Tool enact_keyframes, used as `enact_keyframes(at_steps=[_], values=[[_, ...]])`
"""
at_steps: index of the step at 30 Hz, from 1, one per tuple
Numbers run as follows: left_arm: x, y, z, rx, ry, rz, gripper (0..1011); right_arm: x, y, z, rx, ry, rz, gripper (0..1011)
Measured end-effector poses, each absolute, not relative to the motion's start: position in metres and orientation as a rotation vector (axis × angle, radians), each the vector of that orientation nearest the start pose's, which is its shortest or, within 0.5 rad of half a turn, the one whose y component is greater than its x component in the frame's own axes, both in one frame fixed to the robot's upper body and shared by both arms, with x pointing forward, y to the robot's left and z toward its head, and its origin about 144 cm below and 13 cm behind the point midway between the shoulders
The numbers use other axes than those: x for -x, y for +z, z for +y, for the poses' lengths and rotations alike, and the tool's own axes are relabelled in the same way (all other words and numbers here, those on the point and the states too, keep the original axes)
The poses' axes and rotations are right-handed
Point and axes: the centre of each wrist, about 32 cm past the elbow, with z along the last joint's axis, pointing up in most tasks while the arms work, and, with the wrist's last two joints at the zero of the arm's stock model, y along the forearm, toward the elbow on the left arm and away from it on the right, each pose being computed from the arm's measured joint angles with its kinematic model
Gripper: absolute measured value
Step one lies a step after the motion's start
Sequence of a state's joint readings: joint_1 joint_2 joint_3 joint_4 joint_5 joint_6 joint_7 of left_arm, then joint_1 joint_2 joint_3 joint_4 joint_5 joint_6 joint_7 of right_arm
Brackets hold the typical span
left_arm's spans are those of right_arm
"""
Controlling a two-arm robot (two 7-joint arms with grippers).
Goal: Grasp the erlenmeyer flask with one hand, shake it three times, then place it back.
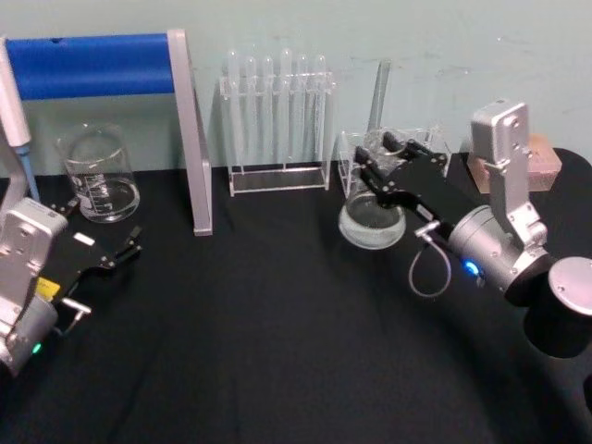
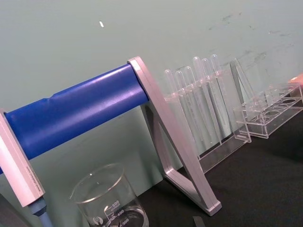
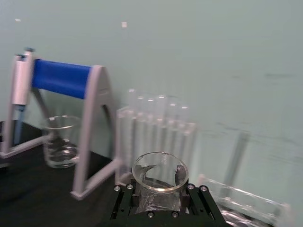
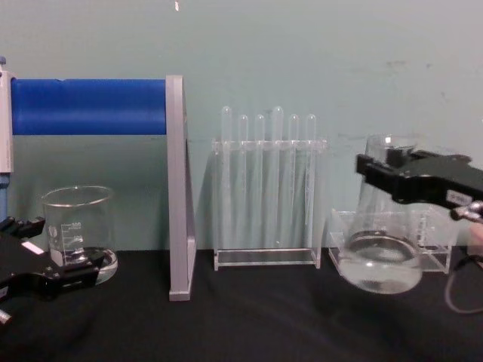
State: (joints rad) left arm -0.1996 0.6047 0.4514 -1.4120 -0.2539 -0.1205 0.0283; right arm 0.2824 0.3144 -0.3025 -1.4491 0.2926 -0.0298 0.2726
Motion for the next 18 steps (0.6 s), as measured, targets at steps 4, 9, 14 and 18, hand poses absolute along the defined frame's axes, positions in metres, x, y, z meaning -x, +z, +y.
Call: enact_keyframes(at_steps=[4,9,14,18], values=[[-0.489,1.14,0.31,-0.305,1.248,-0.285,1001,-0.528,1.191,-0.247,-0.009,-1.089,-0.135,449],[-0.489,1.14,0.31,-0.304,1.248,-0.285,1001,-0.528,1.19,-0.248,-0.011,-1.096,-0.132,449],[-0.489,1.14,0.31,-0.304,1.248,-0.285,1001,-0.526,1.189,-0.24,-0.014,-1.058,-0.124,449],[-0.489,1.14,0.31,-0.304,1.248,-0.285,1001,-0.523,1.188,-0.229,-0.013,-1.002,-0.116,449]])
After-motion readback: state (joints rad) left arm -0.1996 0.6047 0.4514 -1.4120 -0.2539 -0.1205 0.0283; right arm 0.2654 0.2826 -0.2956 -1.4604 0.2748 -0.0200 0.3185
